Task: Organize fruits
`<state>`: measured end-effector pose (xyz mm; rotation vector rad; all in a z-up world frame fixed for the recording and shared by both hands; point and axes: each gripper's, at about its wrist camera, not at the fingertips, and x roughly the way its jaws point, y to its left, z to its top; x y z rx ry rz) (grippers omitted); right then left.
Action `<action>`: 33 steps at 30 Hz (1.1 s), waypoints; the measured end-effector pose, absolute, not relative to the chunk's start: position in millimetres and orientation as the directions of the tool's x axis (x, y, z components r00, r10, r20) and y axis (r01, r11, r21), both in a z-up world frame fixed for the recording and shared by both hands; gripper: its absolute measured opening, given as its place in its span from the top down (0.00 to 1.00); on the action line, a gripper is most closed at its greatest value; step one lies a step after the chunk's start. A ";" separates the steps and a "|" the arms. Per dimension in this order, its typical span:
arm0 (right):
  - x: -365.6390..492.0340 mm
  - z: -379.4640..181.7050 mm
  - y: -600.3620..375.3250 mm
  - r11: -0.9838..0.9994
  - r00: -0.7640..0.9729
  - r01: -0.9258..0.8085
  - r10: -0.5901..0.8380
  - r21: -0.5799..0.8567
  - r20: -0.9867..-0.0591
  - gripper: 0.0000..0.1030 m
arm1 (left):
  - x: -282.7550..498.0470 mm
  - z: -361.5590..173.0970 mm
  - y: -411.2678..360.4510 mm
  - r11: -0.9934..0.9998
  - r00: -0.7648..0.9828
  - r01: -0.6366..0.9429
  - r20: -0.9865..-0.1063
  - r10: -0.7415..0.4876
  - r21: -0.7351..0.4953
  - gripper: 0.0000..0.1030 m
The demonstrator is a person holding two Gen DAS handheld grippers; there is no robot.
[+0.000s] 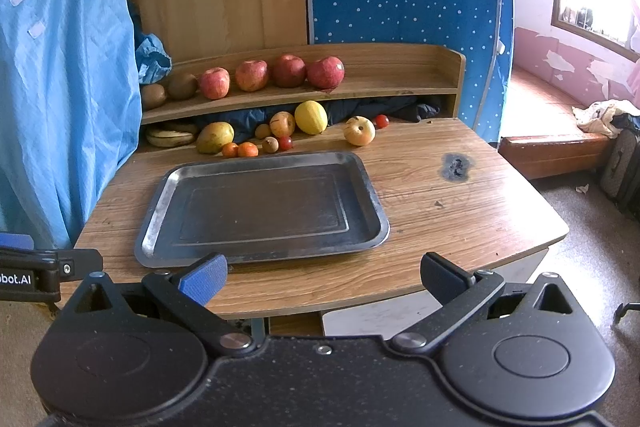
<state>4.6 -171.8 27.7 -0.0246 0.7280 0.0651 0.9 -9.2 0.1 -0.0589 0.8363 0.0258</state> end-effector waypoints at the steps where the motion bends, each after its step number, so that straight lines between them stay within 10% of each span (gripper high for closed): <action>1: 5.2 27.7 -171.3 0.998 0.744 -0.068 0.051 0.000 -0.667 0.00 | 2.1 0.0 -8.8 0.998 0.669 -0.046 -0.744 -0.001 -0.042 0.00; 33: 101.0 1.3 -225.0 0.972 0.637 -0.235 0.168 0.018 -0.752 0.00 | 71.5 -32.3 -29.7 0.964 0.525 -0.230 -0.851 0.008 -0.133 0.00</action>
